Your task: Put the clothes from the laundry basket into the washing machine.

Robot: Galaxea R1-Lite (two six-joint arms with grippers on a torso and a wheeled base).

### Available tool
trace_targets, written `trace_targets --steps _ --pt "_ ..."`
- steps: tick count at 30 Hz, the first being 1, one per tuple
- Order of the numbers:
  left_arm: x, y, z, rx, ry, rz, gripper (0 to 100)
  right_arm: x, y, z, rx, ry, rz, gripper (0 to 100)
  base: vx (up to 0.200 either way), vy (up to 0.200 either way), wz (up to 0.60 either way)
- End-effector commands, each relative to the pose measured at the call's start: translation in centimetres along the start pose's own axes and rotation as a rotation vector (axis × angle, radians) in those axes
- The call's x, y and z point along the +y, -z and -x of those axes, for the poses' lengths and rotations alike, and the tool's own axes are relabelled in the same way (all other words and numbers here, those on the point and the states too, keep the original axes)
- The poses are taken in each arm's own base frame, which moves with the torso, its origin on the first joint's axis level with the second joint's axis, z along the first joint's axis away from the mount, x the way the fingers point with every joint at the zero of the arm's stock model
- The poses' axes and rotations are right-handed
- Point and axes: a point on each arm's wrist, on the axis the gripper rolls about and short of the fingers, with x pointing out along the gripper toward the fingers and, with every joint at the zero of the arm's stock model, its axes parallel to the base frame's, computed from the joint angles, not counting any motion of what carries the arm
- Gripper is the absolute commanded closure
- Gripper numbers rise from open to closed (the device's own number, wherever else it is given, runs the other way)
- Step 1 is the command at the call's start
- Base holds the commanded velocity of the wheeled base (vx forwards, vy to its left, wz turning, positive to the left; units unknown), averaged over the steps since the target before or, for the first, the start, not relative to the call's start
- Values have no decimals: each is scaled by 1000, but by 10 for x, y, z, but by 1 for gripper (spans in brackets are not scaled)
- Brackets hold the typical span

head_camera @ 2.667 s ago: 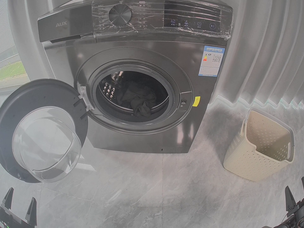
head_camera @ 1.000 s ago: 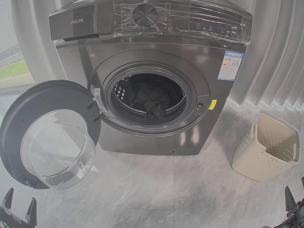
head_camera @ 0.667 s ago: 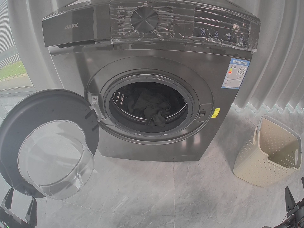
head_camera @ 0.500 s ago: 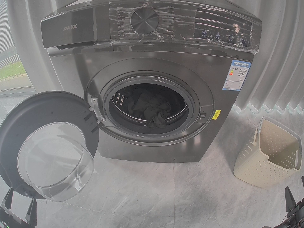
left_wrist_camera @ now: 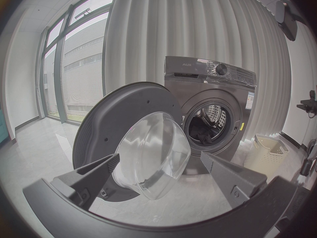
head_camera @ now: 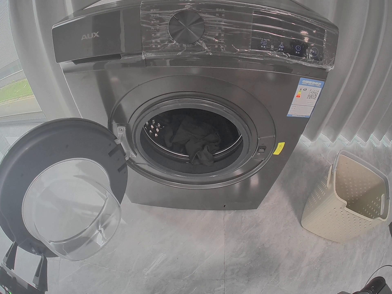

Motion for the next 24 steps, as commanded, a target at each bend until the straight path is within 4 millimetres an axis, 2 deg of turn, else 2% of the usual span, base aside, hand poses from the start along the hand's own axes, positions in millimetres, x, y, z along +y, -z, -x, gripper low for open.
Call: trace_targets --steps 1,3,5,6,7,9,10,15,19,20,24 --pt "0 5 0 7 -1 2 0 2 -12 -126 388 -474 -186 0 0 0 0" --pt "0 5 0 7 -1 0 0 11 -2 -151 435 -543 -190 0 0 0 0" --pt "0 5 0 5 0 0 0 20 10 -169 484 -586 -196 0 0 0 0" --pt "0 5 0 7 0 0 0 20 11 -170 489 -588 -197 0 200 0 0" --pt "0 5 0 5 0 2 0 30 22 -184 524 -630 -199 0 200 0 0" --pt "0 5 0 5 0 2 0 34 27 -189 541 -646 -200 0 200 0 0" --pt "0 5 0 7 0 2 0 45 41 -201 583 -681 -202 0 200 0 0" --pt "0 5 0 5 0 3 0 63 63 -228 645 -688 -234 0 200 0 0" --pt "0 5 0 5 0 2 0 74 77 -251 649 -676 -279 0 0 0 0" --pt "0 5 0 5 0 2 0 74 77 -251 649 -676 -279 0 0 0 0" --pt "0 5 0 5 0 0 0 90 97 -274 659 -661 -320 0 0 0 0"
